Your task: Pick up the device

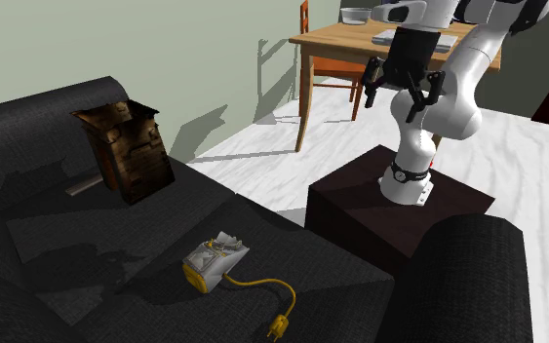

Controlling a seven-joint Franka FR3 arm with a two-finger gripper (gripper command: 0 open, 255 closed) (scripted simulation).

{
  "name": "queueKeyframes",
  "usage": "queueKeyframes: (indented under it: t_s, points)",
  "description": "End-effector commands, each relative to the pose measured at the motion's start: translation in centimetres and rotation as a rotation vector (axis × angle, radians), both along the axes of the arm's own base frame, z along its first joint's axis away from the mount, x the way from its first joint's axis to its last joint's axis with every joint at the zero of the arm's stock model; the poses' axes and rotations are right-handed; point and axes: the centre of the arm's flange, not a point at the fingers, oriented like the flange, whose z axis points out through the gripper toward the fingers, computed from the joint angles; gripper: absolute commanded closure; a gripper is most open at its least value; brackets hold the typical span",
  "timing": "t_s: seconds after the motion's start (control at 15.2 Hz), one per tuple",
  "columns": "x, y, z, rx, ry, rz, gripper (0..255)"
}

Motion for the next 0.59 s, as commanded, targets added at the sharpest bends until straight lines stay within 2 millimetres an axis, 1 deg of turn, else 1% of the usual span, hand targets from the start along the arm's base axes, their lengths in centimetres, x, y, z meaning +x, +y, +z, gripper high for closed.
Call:
queueKeyframes:
  t_s: [0.0, 0.53]
  points:
    - [0.0, 0.0, 0.0, 0.000, 0.000, 0.000, 0]
    - [7.6, 1.0, -7.5, -0.009, 0.007, -0.127, 0]
